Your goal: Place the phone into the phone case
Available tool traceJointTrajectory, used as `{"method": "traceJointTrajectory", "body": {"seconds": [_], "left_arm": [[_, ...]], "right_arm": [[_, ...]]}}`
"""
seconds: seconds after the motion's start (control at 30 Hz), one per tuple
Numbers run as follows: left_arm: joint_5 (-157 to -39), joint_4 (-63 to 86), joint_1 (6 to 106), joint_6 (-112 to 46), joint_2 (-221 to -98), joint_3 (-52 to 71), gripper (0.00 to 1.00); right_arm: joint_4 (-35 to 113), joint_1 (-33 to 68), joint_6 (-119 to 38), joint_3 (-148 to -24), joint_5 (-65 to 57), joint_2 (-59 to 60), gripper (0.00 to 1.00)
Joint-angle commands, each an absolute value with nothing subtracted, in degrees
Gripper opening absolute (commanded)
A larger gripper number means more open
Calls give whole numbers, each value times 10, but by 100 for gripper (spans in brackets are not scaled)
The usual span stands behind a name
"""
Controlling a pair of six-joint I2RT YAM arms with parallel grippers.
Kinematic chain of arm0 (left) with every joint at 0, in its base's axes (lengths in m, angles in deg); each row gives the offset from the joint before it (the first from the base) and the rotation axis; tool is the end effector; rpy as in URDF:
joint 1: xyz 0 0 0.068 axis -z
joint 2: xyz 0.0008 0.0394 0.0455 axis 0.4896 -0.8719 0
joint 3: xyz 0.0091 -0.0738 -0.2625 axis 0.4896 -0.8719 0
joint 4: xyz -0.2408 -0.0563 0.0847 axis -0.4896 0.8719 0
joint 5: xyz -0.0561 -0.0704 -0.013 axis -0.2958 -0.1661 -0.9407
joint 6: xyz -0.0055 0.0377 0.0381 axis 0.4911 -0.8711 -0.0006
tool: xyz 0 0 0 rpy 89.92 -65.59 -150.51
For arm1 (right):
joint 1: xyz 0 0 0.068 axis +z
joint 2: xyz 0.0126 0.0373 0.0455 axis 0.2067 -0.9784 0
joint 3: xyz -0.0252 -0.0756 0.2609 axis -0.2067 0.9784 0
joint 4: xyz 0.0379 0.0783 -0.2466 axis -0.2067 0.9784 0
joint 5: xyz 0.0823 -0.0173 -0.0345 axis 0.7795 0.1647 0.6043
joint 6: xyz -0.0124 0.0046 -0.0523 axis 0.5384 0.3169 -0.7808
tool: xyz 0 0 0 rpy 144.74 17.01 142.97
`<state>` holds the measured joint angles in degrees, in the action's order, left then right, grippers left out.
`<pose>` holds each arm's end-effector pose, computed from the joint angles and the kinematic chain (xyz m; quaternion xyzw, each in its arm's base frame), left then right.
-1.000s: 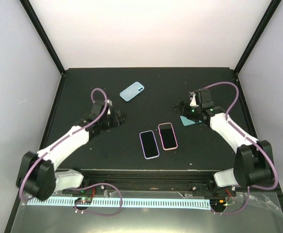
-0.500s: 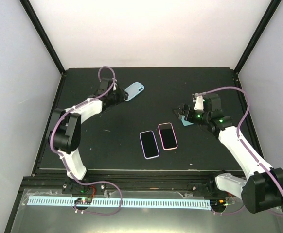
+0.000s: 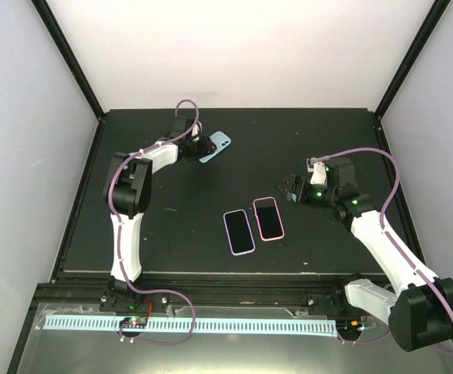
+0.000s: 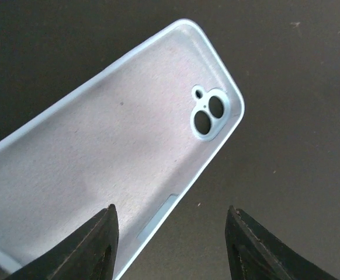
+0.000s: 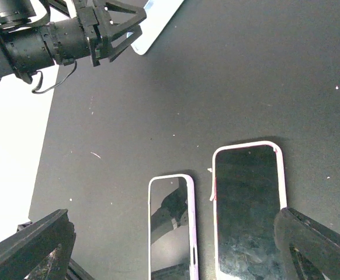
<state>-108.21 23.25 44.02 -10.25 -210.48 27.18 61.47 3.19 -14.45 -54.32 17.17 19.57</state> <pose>0.4654 -0.1336 0.1492 -0.0952 0.9135 -0.2859 0.2733 0.2142 0.0755 0.2603 0.0337 0.8850 0.3706 0.2798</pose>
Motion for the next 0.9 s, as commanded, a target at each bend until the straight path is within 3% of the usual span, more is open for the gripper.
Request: {"method": "traceJointTrajectory", "body": {"seconds": [0.0, 0.37, 0.87], "left_arm": [[-1090, 281, 432, -137, -2108, 301, 53], [-1115, 363, 432, -208, -2115, 323, 59], [-1133, 421, 459, -211, -2092, 320, 59]], "right_arm": [[610, 34, -154, -537, 180, 193, 94], [598, 33, -147, -519, 198, 193, 94], [591, 34, -134, -500, 218, 213, 94]]}}
